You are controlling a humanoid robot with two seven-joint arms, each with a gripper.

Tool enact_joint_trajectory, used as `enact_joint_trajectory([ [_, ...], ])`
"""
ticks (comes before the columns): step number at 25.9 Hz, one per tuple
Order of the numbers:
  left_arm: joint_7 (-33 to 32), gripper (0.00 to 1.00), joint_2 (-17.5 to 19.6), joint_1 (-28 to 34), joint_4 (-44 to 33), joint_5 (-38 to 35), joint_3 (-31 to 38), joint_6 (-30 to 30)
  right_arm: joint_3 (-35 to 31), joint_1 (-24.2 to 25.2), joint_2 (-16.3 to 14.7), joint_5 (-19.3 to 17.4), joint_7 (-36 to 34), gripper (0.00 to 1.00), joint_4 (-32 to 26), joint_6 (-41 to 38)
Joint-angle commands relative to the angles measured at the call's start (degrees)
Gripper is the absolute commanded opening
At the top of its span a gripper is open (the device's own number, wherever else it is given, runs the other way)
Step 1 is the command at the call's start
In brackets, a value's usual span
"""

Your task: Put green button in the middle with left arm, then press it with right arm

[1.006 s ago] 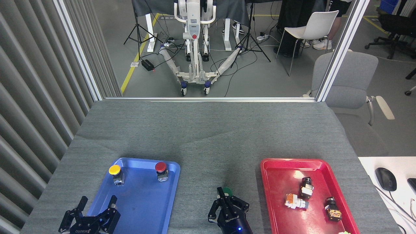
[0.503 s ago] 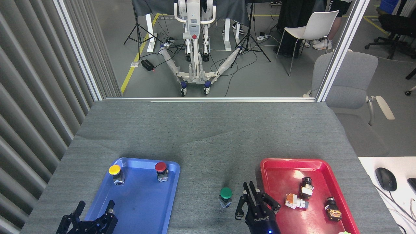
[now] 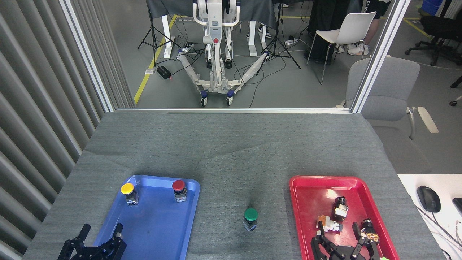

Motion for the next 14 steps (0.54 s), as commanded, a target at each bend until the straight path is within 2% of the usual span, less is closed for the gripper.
enact_joint_trajectory([
  [1,0.06,0.99,0.48,0.34,-0.07,0.28,0.00,0.00,-1.85,0.86,0.00,-0.32,-0.11,1.00,-0.55,-0.19],
  [14,0.06,0.99,0.92,0.42,0.11,0.37,-0.35,-0.18,-1.67,0.95,0.62,-0.32,-0.20,1.00,-0.64,-0.28],
])
